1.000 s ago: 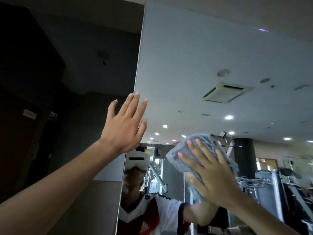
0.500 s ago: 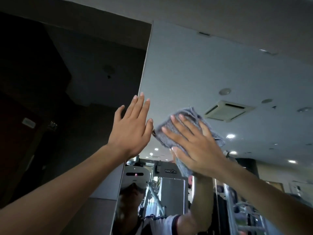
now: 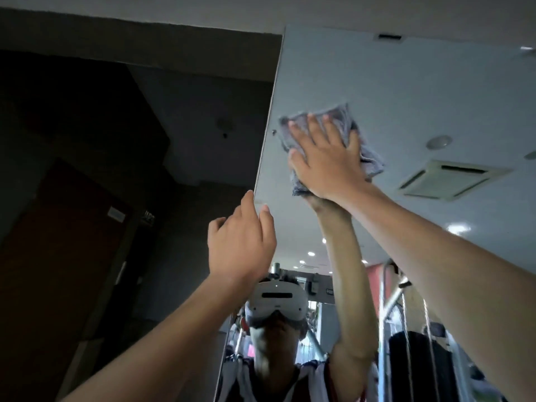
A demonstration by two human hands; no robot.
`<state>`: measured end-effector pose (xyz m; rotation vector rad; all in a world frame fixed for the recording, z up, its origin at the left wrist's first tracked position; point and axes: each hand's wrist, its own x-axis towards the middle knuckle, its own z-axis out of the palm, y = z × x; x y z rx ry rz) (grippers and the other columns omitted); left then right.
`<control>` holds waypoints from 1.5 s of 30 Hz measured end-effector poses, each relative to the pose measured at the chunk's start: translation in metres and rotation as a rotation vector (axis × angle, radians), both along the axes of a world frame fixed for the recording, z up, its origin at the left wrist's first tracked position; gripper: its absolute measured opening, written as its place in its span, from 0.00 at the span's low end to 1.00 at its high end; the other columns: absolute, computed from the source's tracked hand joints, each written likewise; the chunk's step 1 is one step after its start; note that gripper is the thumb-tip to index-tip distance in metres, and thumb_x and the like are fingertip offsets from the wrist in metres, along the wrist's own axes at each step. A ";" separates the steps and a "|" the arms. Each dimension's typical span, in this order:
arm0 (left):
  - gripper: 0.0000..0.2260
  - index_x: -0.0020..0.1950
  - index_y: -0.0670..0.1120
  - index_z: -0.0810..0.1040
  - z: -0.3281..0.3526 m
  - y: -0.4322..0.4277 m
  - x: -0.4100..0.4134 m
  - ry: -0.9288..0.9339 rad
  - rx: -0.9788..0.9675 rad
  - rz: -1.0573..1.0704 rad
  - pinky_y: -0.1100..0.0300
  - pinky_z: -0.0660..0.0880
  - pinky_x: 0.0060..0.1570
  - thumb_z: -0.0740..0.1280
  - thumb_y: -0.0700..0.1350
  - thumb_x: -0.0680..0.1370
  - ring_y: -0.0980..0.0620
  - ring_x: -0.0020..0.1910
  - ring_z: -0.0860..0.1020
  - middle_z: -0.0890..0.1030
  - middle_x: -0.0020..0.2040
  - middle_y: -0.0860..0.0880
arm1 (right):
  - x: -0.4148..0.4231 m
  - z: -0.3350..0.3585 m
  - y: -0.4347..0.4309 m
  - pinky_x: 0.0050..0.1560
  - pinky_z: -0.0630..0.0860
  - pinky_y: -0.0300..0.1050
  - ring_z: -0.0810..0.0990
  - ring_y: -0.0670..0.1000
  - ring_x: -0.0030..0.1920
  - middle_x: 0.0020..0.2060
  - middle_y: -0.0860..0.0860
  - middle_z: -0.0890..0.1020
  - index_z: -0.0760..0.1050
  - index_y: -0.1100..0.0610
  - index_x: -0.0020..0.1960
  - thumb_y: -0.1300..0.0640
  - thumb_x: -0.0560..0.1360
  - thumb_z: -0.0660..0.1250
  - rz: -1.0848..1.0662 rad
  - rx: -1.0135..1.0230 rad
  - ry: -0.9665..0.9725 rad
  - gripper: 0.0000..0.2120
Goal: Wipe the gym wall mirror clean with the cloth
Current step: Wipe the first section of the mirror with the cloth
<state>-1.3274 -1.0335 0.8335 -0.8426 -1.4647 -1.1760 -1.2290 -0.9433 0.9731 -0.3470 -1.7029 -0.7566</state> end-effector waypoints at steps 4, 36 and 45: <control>0.14 0.58 0.50 0.70 -0.003 -0.001 0.007 -0.027 0.039 0.007 0.49 0.66 0.64 0.46 0.51 0.85 0.56 0.41 0.77 0.78 0.40 0.54 | 0.006 -0.043 0.009 0.76 0.39 0.61 0.45 0.49 0.80 0.81 0.45 0.48 0.46 0.42 0.81 0.44 0.83 0.44 0.001 0.405 -0.362 0.26; 0.08 0.56 0.57 0.61 -0.120 0.007 0.023 -0.236 0.044 0.020 0.45 0.79 0.52 0.45 0.56 0.84 0.47 0.43 0.81 0.76 0.42 0.54 | 0.011 -0.059 0.013 0.74 0.45 0.66 0.47 0.52 0.80 0.81 0.48 0.50 0.49 0.46 0.81 0.46 0.82 0.45 0.046 0.079 -0.048 0.27; 0.17 0.53 0.54 0.65 -0.171 0.005 0.021 -0.271 0.029 0.026 0.46 0.78 0.46 0.41 0.61 0.80 0.44 0.40 0.81 0.80 0.41 0.51 | 0.040 -0.124 0.040 0.75 0.50 0.62 0.57 0.52 0.78 0.79 0.46 0.58 0.55 0.44 0.79 0.43 0.79 0.42 0.074 0.562 -0.664 0.29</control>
